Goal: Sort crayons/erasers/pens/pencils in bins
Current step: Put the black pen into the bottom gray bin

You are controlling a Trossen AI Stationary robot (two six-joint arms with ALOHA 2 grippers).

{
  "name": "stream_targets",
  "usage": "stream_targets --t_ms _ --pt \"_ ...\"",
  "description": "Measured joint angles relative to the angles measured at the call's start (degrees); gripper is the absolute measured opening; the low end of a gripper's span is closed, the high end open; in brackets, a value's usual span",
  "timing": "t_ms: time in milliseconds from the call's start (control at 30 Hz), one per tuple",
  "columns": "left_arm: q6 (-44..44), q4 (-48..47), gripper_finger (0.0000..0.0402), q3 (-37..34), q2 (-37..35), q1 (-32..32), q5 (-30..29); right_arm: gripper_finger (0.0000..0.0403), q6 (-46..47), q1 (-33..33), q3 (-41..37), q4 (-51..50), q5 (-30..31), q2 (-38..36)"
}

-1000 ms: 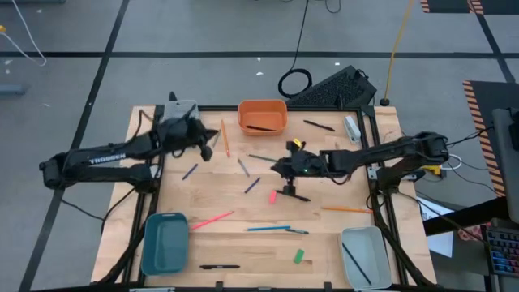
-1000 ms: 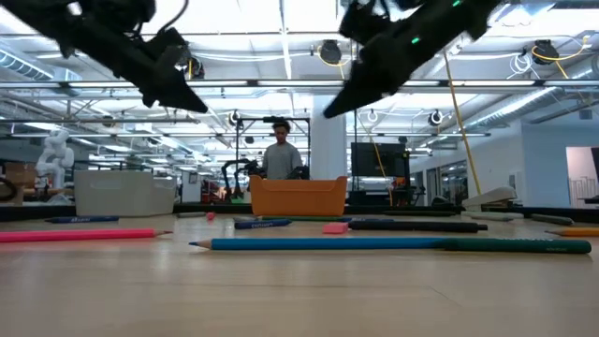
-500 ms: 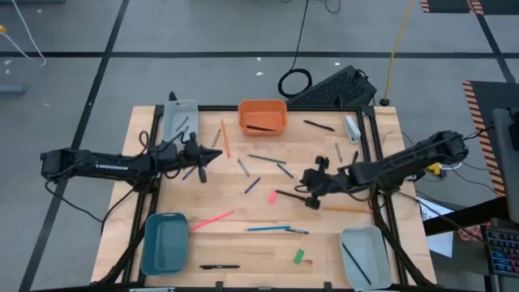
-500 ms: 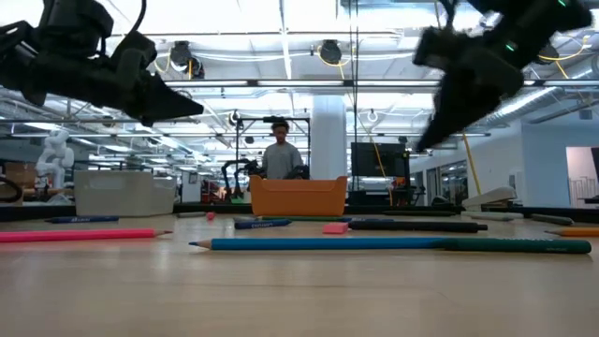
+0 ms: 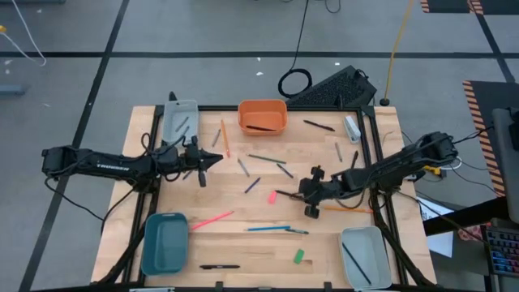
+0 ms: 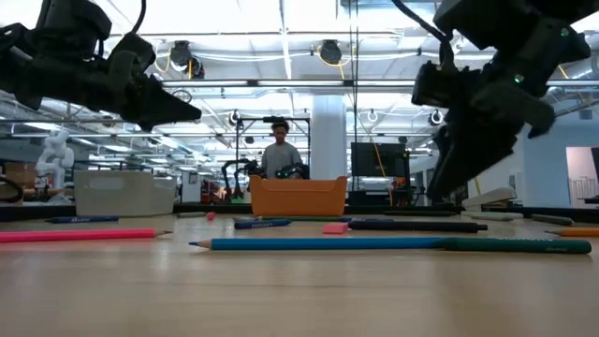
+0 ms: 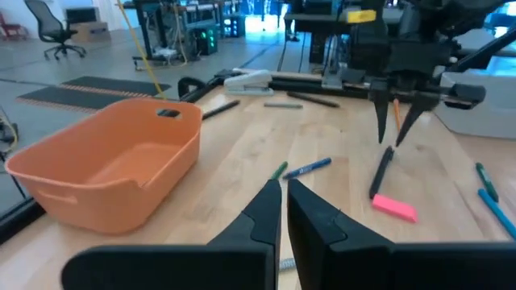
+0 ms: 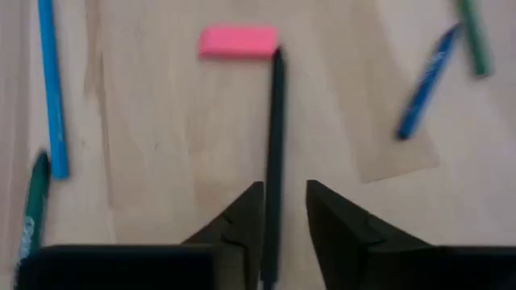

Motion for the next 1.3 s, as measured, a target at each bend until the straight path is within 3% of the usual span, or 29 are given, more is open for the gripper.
stream_targets --t_ms 133,267,600,900,1200,1300 --pt "-0.1 0.1 0.0026 0.0 0.5 -0.4 -0.3 0.0138 0.3 1.0 2.6 -4.3 0.2 3.1" --pt "-0.3 0.3 0.0026 0.0 0.4 -1.2 -0.5 0.0148 3.0 1.0 3.6 -7.8 -0.5 4.4" --pt "0.2 1.6 0.0026 0.0 0.4 -2.9 -1.0 0.0098 4.9 1.0 3.5 -12.0 -1.2 5.2" --pt "0.7 3.3 0.0026 0.0 0.4 -3.0 -1.0 0.0091 5.9 0.3 3.8 -12.4 -1.2 9.1" --pt "1.1 3.4 0.0026 0.0 0.4 -3.0 -1.0 0.0022 9.8 -0.3 3.7 -15.3 -3.7 7.6" --pt "1.2 3.5 0.0026 0.0 0.4 -3.0 -1.0 0.002 11.9 -0.6 3.6 -15.8 -4.1 6.0"
